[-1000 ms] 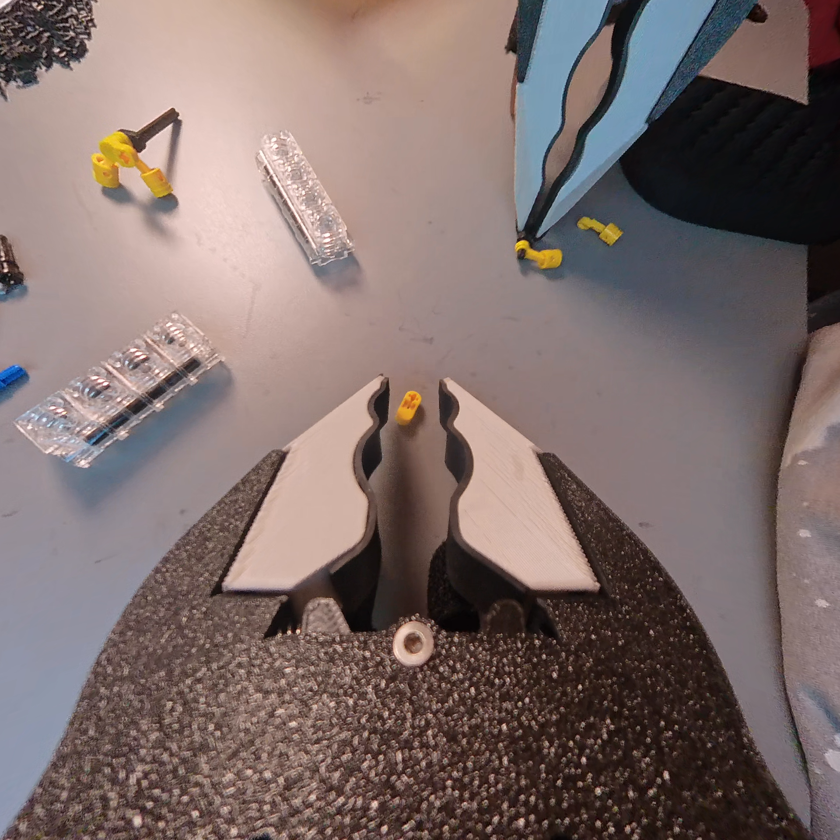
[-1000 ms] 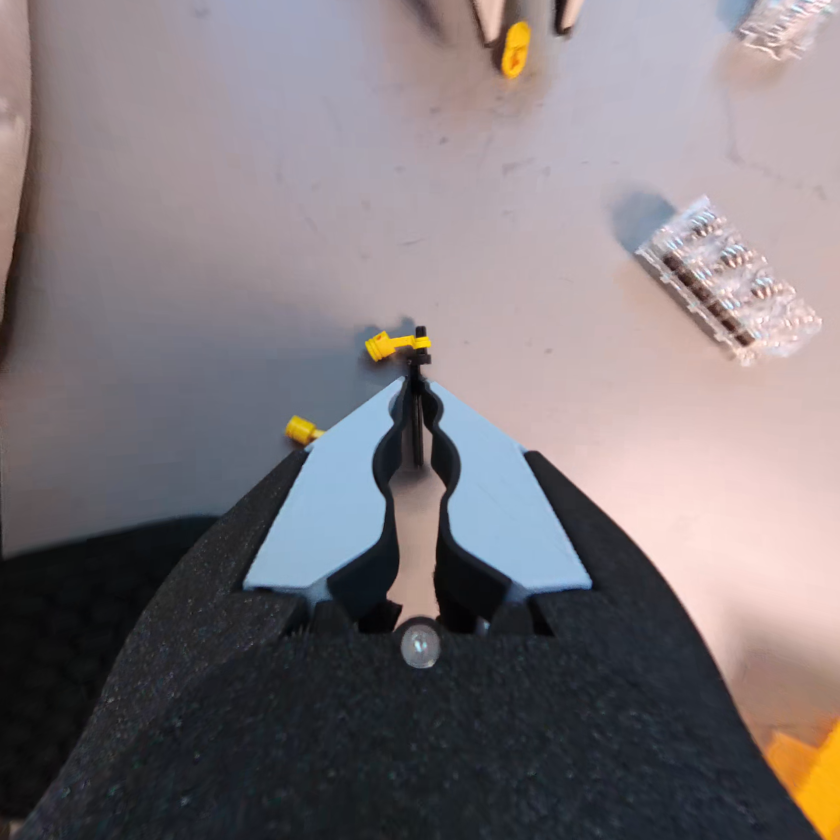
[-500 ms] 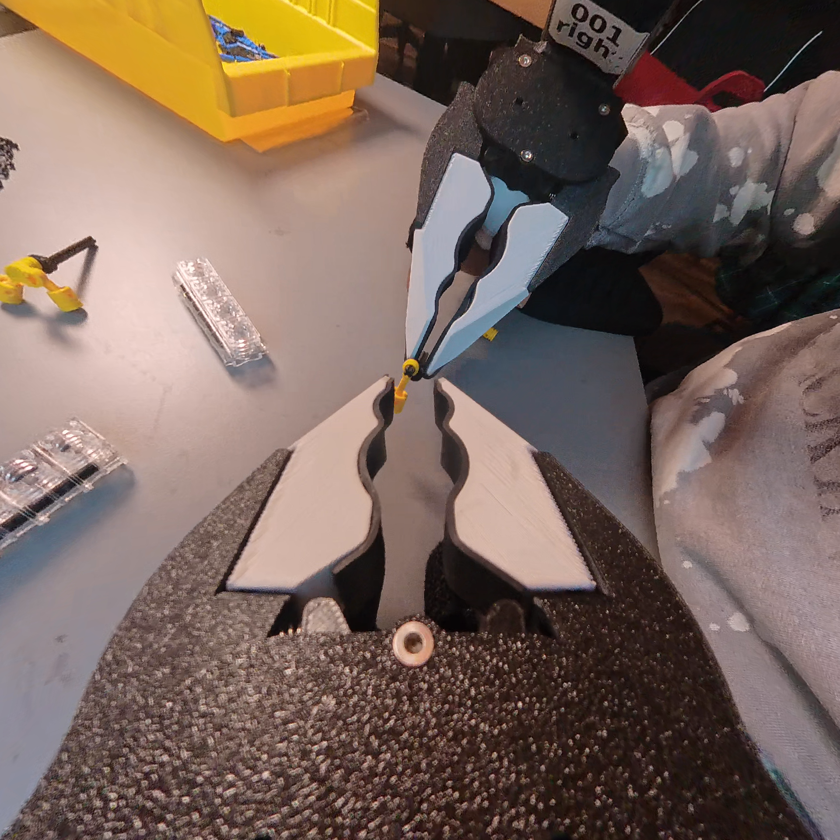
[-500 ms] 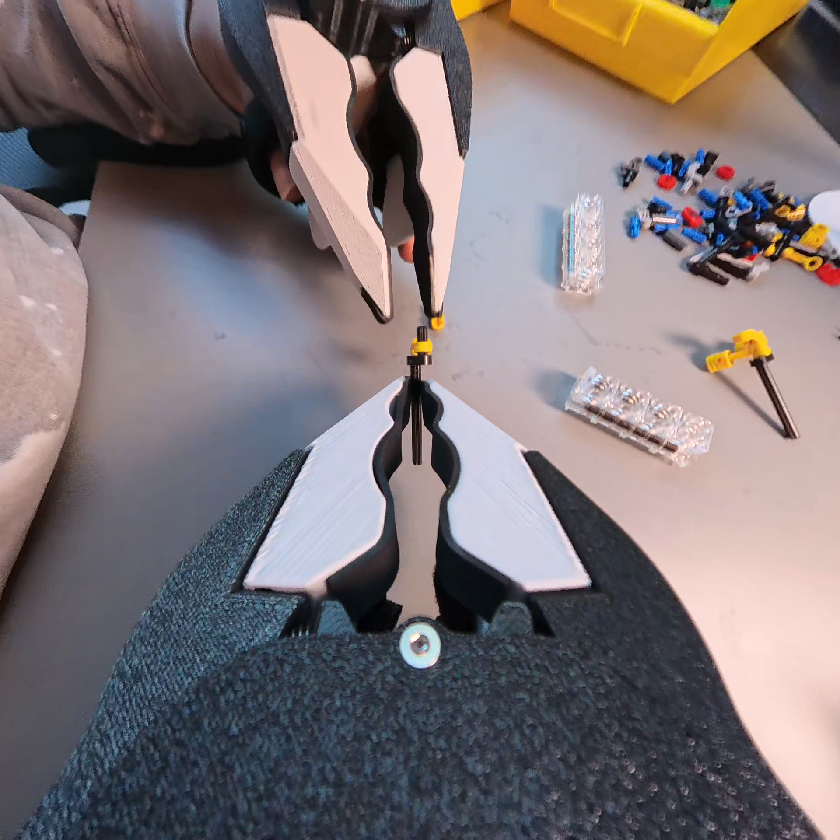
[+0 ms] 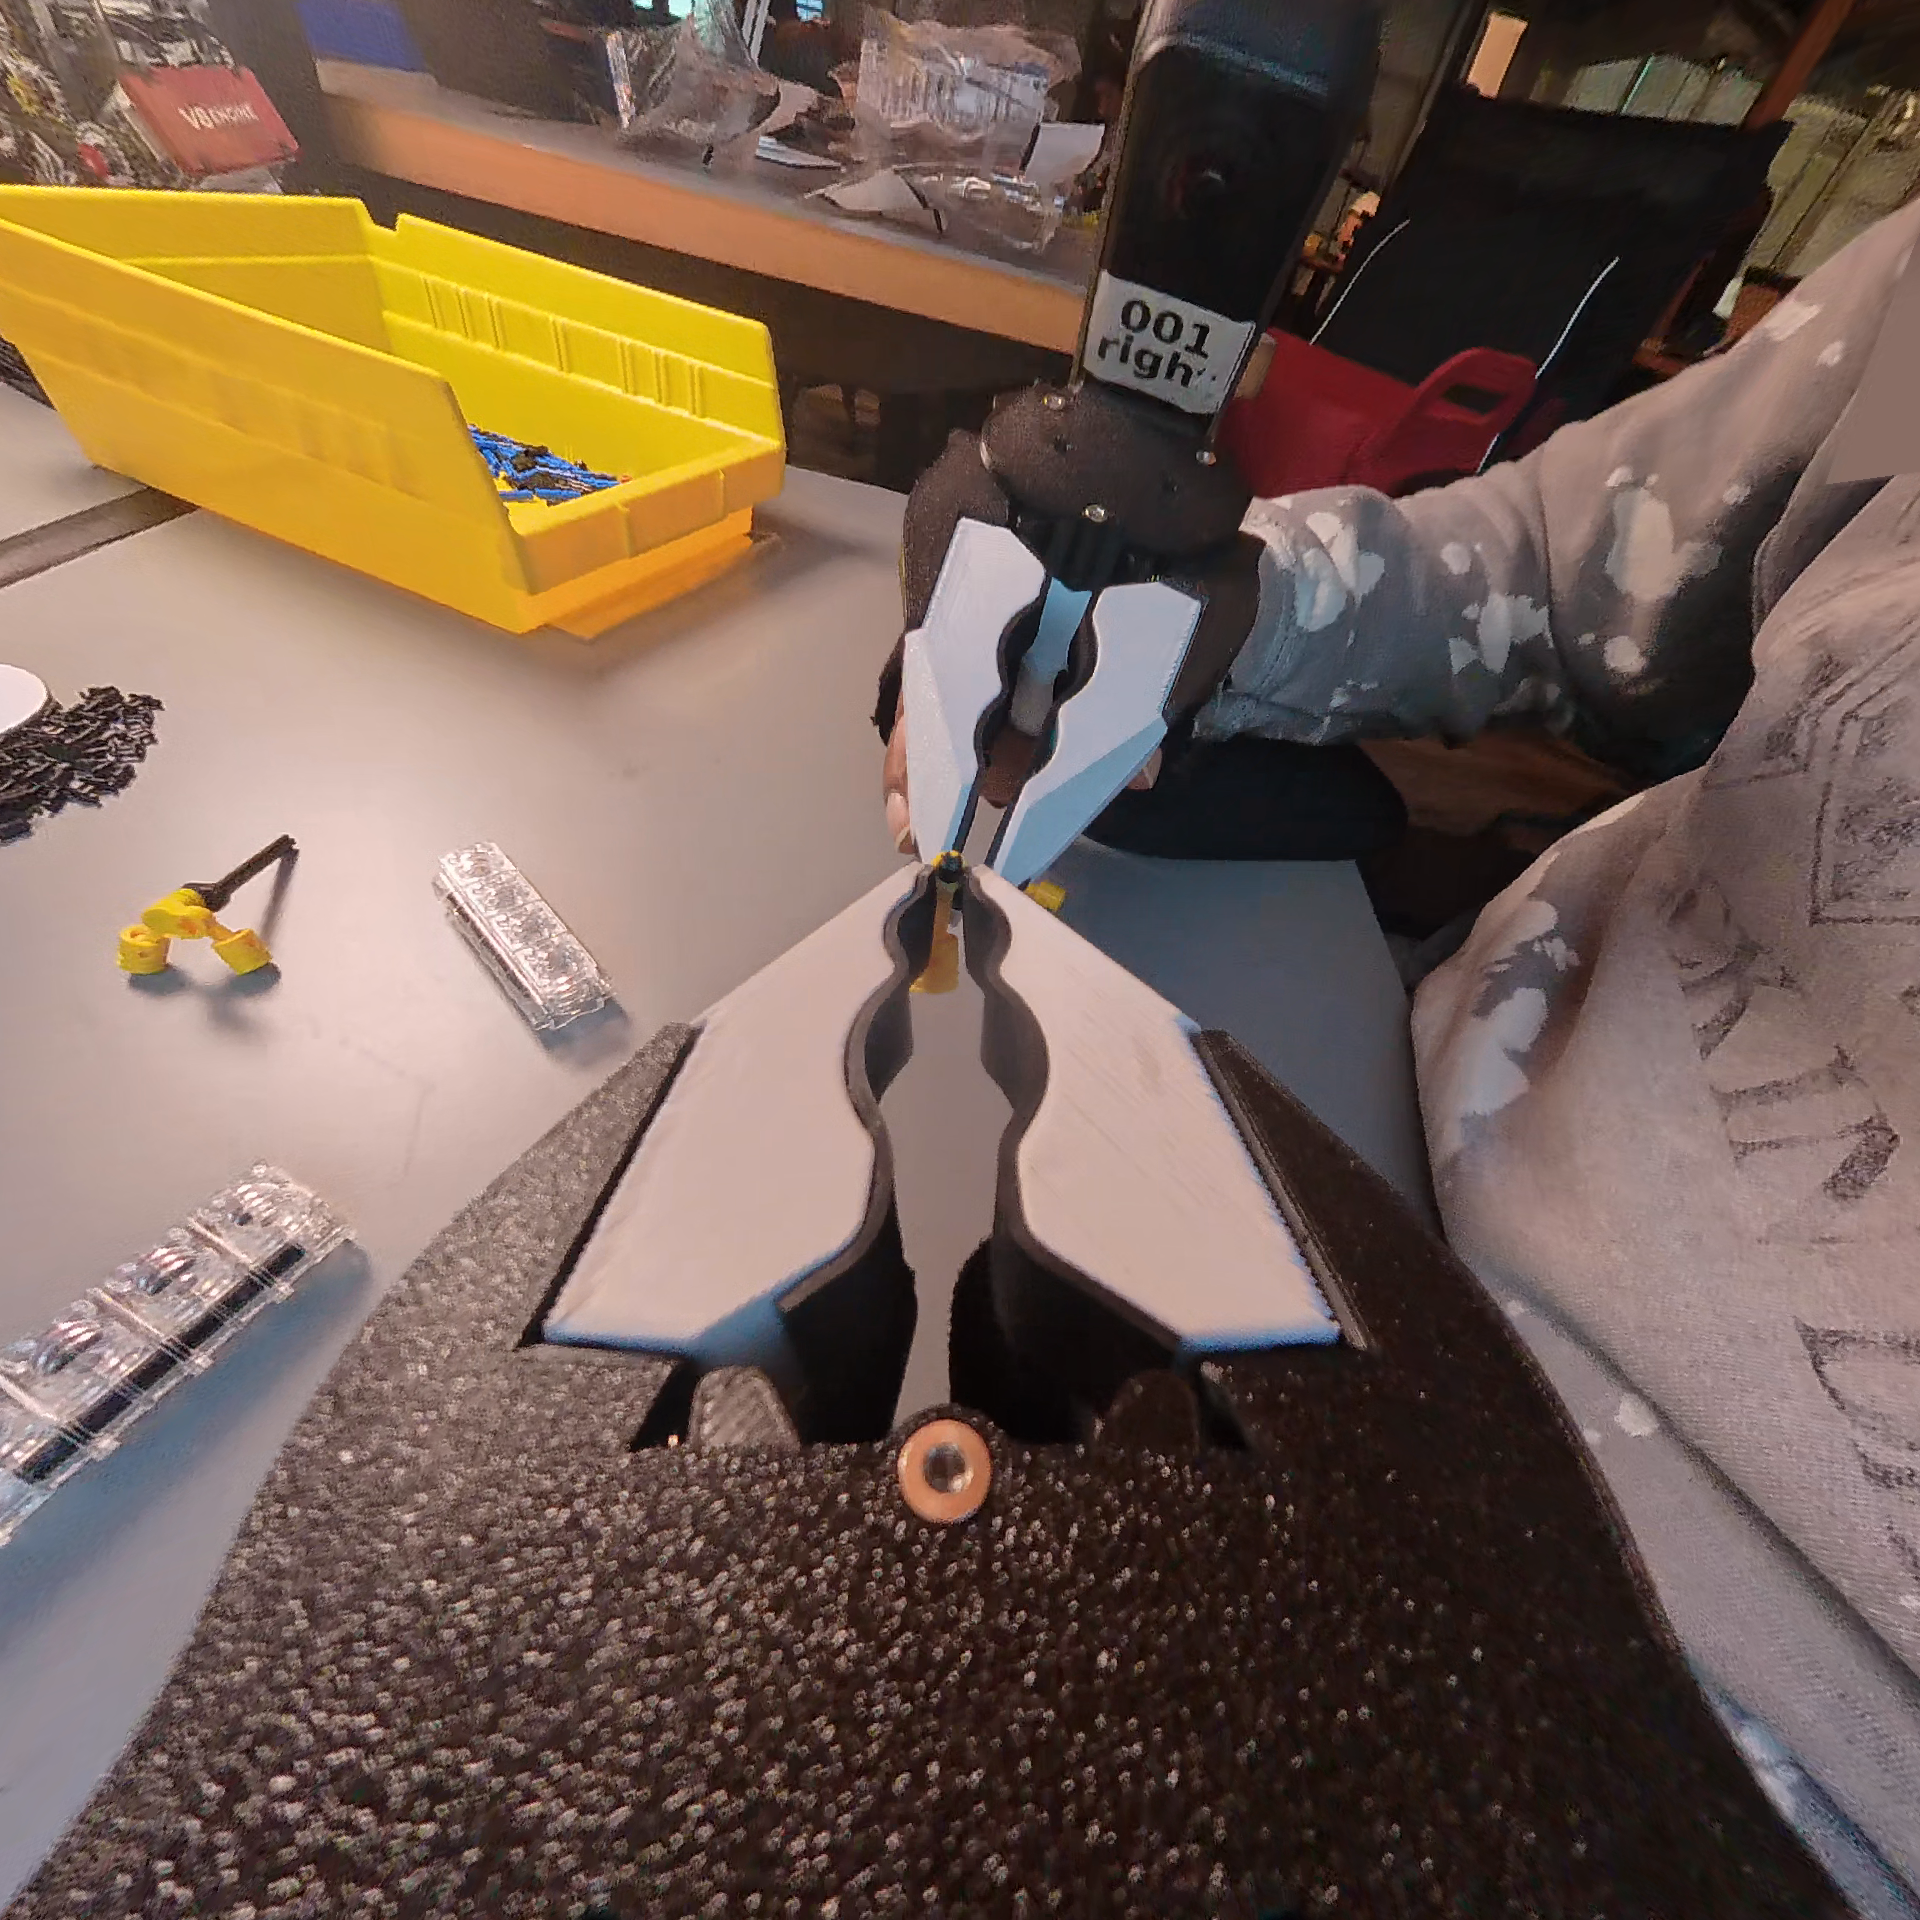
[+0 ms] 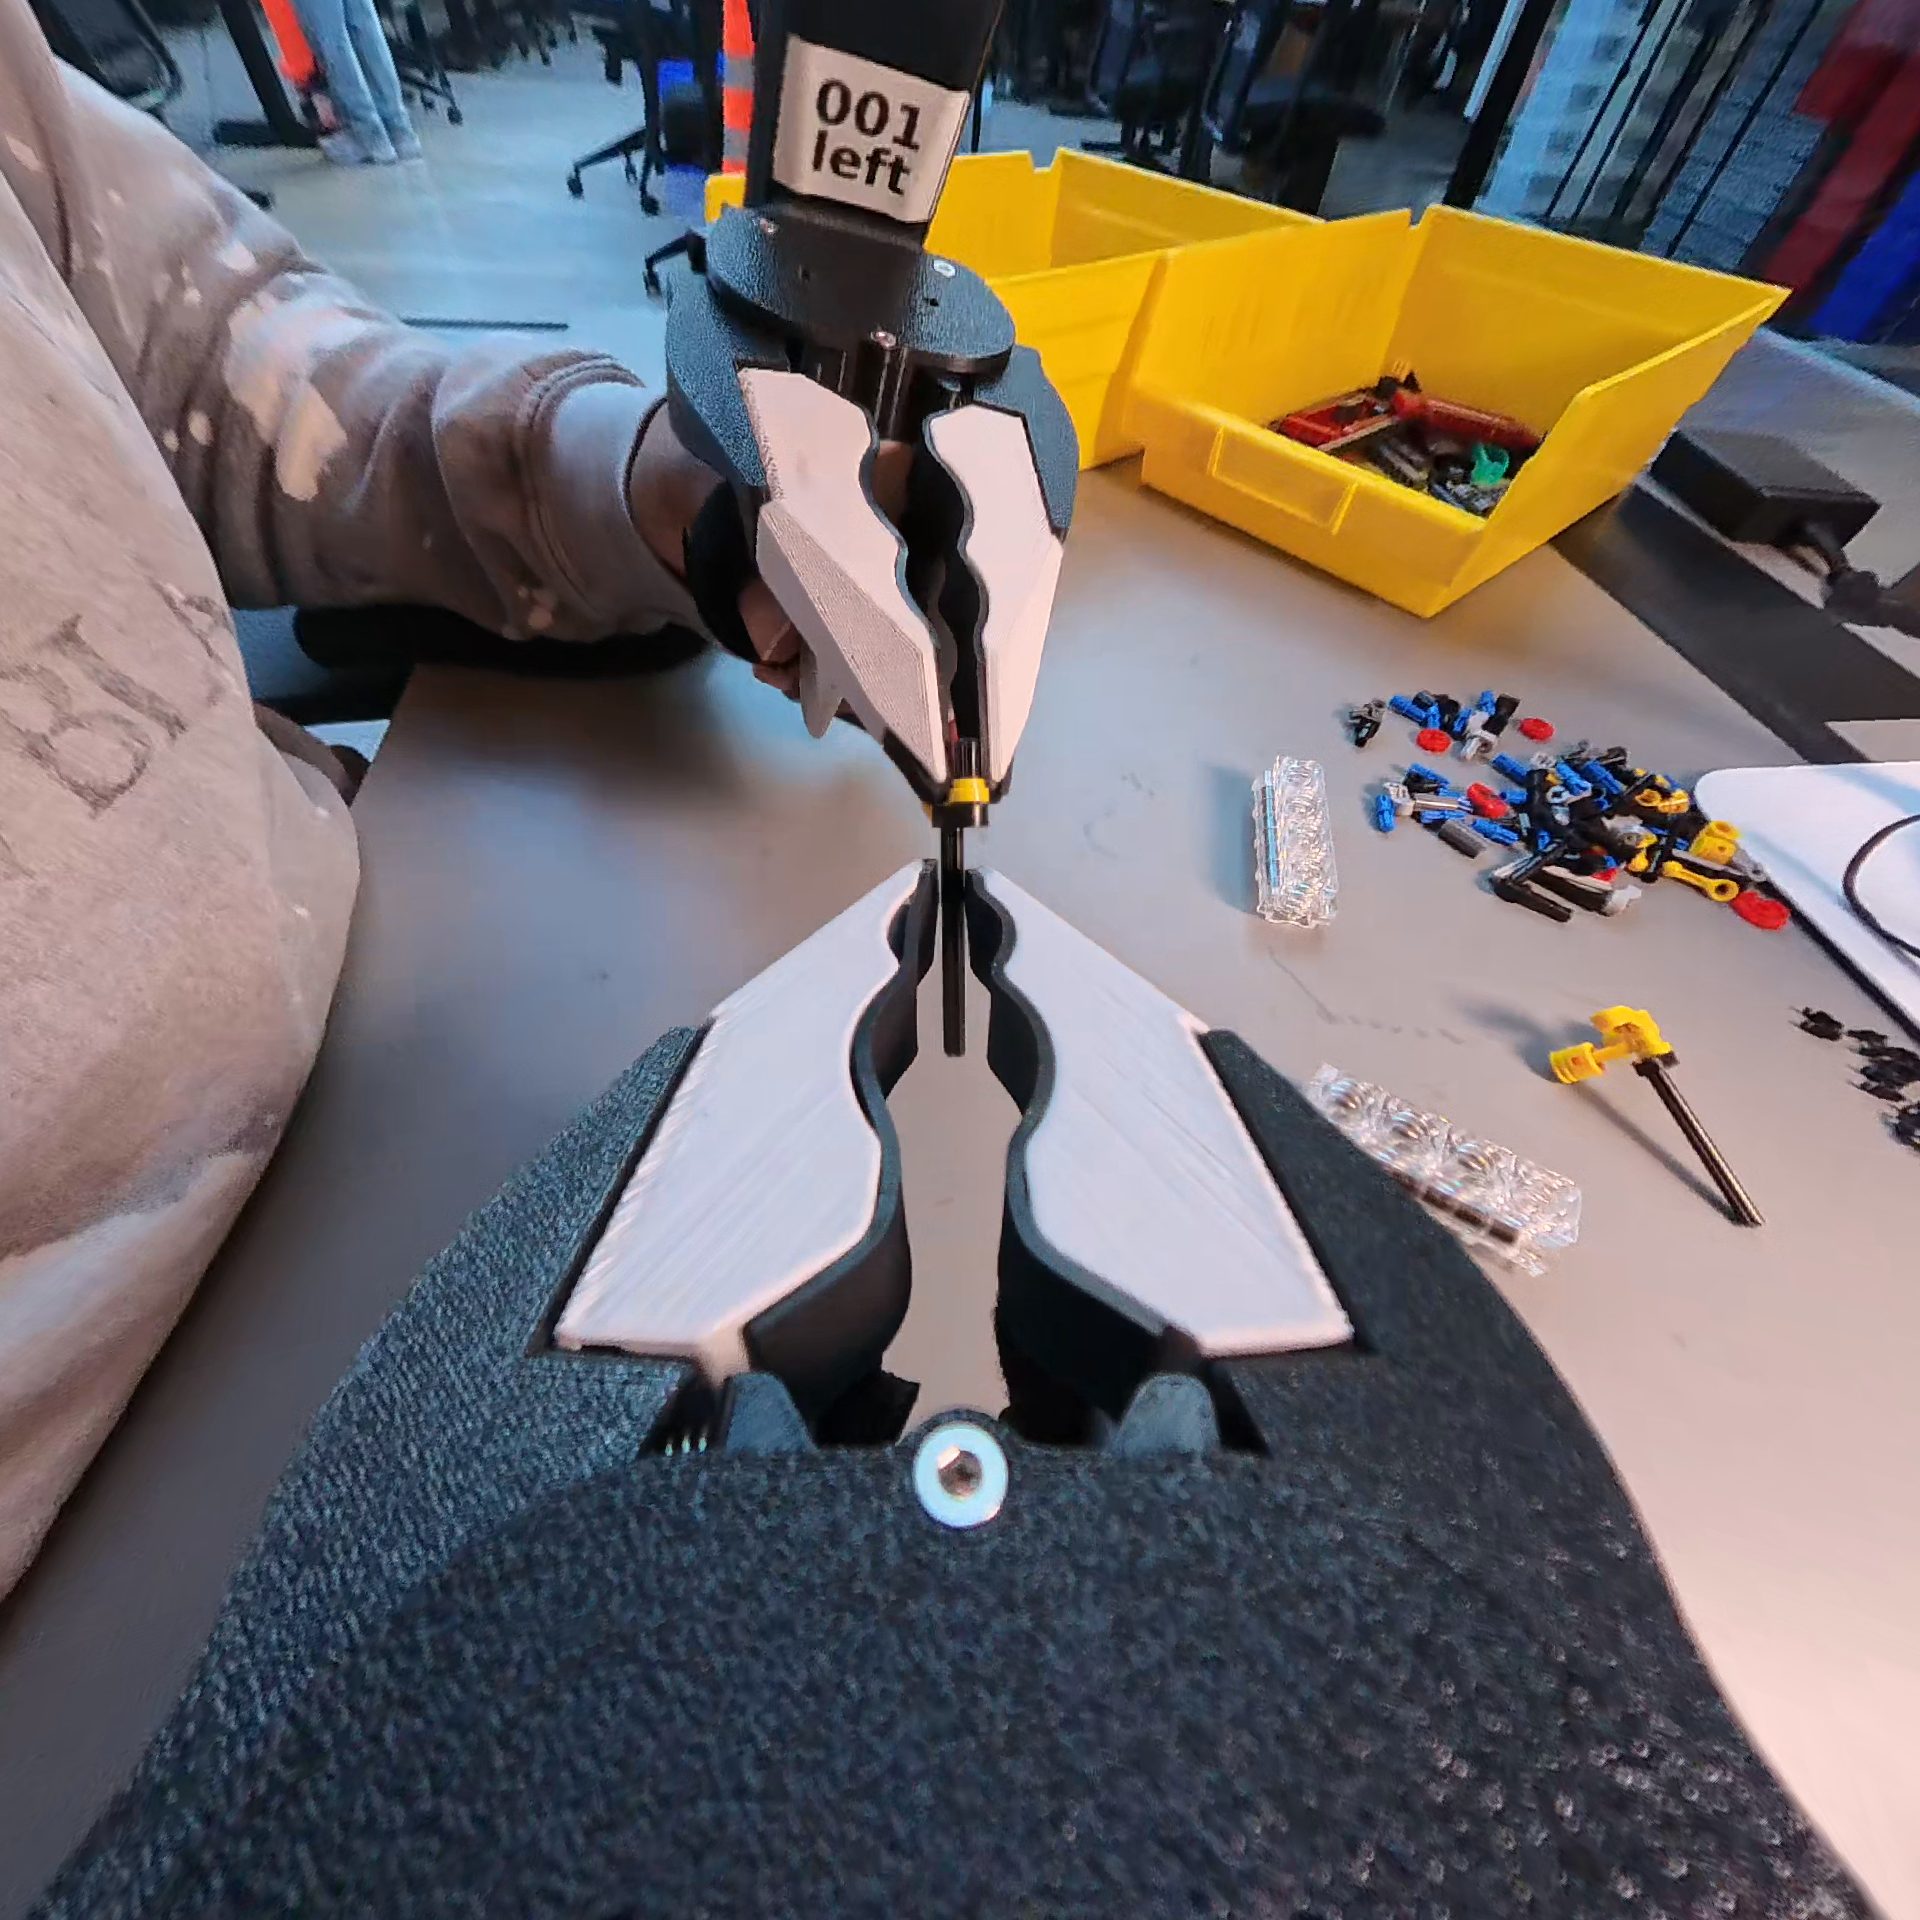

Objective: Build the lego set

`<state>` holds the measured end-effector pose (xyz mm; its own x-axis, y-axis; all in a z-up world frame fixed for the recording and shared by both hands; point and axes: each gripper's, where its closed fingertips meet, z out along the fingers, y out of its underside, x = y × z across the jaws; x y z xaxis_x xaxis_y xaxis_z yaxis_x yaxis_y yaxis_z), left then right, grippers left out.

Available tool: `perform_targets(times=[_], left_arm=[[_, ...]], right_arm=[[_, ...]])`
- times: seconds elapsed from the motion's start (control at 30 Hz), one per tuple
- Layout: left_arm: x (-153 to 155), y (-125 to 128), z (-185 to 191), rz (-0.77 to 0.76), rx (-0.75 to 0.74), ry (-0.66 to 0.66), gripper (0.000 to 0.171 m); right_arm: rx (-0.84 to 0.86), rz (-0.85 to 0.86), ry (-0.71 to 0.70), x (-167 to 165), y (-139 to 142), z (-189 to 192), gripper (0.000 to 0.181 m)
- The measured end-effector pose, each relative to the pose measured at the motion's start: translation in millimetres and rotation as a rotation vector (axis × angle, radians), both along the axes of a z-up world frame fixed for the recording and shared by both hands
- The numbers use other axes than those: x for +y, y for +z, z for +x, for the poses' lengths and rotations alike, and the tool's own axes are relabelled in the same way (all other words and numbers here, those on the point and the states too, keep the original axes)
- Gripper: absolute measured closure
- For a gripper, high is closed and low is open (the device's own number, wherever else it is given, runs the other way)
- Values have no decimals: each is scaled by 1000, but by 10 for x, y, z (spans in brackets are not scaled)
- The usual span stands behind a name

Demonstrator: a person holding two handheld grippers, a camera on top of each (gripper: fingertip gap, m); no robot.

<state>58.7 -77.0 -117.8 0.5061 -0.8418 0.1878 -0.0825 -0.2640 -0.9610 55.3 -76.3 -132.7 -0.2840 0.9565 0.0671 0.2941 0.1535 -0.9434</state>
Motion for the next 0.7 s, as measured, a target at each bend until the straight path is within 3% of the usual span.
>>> perform_targets(times=[0.33, 0.5, 0.7], left_arm=[[69, 149, -116, -51, -177, 21, 167], [94, 258, -167, -94, -305, 26, 167], [91, 301, -228, -89, -324, 18, 166]], right_arm=[[53, -2, -65, 116, 13, 26, 170], [141, 107, -112, 161, 140, 0, 177], [200, -16, -71, 143, 300, -1, 177]])
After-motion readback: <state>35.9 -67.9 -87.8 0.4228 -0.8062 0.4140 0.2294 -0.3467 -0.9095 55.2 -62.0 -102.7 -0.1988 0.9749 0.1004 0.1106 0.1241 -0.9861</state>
